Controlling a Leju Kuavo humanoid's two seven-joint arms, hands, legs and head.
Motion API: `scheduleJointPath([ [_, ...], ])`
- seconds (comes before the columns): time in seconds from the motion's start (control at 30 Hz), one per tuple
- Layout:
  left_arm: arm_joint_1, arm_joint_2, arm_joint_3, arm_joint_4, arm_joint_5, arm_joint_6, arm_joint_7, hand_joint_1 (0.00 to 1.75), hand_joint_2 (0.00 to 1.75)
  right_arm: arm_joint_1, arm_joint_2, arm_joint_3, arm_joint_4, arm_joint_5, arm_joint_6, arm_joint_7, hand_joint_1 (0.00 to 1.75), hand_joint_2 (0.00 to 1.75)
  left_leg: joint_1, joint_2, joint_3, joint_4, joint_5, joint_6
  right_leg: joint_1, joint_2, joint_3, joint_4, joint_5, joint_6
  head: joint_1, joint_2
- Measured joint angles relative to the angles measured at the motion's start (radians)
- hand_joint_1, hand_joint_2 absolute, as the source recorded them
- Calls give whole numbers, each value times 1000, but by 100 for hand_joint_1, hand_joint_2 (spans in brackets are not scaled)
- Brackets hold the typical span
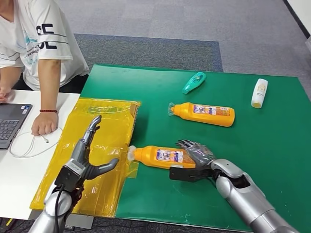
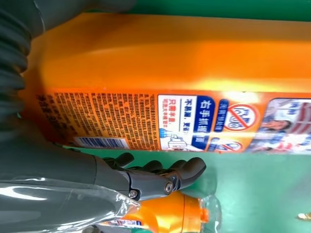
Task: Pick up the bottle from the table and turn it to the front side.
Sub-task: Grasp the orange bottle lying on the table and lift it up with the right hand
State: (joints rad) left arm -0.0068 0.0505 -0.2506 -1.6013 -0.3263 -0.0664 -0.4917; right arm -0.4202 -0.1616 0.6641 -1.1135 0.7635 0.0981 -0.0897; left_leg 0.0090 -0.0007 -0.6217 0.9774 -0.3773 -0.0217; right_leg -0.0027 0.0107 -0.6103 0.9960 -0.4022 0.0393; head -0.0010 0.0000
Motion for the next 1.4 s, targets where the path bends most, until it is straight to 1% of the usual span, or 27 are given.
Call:
scheduleJointPath([
  [0.27, -10, -6, 0, 10, 3, -2, 0, 0, 175, -31, 2, 38, 52, -6, 6, 5, 0, 175, 0, 0, 1, 0, 0, 0, 0, 0, 0, 0, 0, 0, 0, 0],
  [0.3, -10, -7, 0, 10, 4, -2, 0, 0, 175, -34, 3, 41, 56, -6, 6, 5, 6, 175, 0, 0, 1, 0, 0, 0, 0, 0, 0, 0, 0, 0, 0, 0],
  [0.4, -11, -7, 0, 12, 8, -2, 0, 0, 175, -43, 3, 50, 69, -11, 7, 5, 58, 175, 0, 0, 2, 0, 0, 0, 0, 0, 1, 0, 1, -1, 0, 0],
  [0.43, -11, -7, 0, 13, 9, -2, 0, 0, 175, -45, 3, 52, 72, -13, 7, 5, 96, 175, 0, 0, 2, 0, 0, 0, 0, 0, 1, 0, 1, -1, 0, 0],
  [0.53, -11, -7, 0, 14, 13, -2, 0, 0, 175, -48, 4, 55, 78, -19, 8, 5, 175, 175, 0, 0, 3, 0, 0, -1, 0, 0, 2, 0, 1, -2, 0, 0],
  [0.93, -14, -7, 0, 23, 18, -2, 0, 0, 175, -61, 4, 62, 100, -64, 10, 0, 175, 175, 0, 0, 4, 0, 1, -1, 0, 0, 3, 0, 2, -2, 0, 0],
  [1.1, -18, -7, 0, 28, 21, -2, -1, 0, 175, -64, 3, 60, 114, -112, 9, -31, 175, 175, 0, 0, 4, 0, 1, -1, 0, 0, 2, 0, 1, -2, 0, 0],
  [1.17, -21, -7, 0, 31, 25, -2, -3, 0, 175, -63, 2, 55, 121, -148, 12, -65, 175, 175, 0, 0, 4, 0, 1, -1, 0, 0, 2, 0, 1, -2, 0, 0],
  [1.27, -28, -6, 0, 39, 33, -2, -10, 0, 175, -53, -3, 39, 130, -221, 37, -139, 175, 175, 0, 1, 5, 0, 1, -1, 0, 1, 2, 0, 1, -2, 0, 0],
  [1.33, -35, -6, 0, 47, 42, -3, -21, 0, 175, -42, -15, 18, 137, -295, 82, -214, 175, 175, 0, 1, 5, 0, 1, -1, 0, 1, 2, 0, 1, -2, 0, 0],
  [1.4, -43, -4, 0, 59, 53, -5, -37, 0, 175, -23, -36, -12, 148, -400, 162, -319, 175, 175, 0, 0, 4, 0, 1, -1, 0, 0, 2, 0, 1, -2, 0, 0],
])
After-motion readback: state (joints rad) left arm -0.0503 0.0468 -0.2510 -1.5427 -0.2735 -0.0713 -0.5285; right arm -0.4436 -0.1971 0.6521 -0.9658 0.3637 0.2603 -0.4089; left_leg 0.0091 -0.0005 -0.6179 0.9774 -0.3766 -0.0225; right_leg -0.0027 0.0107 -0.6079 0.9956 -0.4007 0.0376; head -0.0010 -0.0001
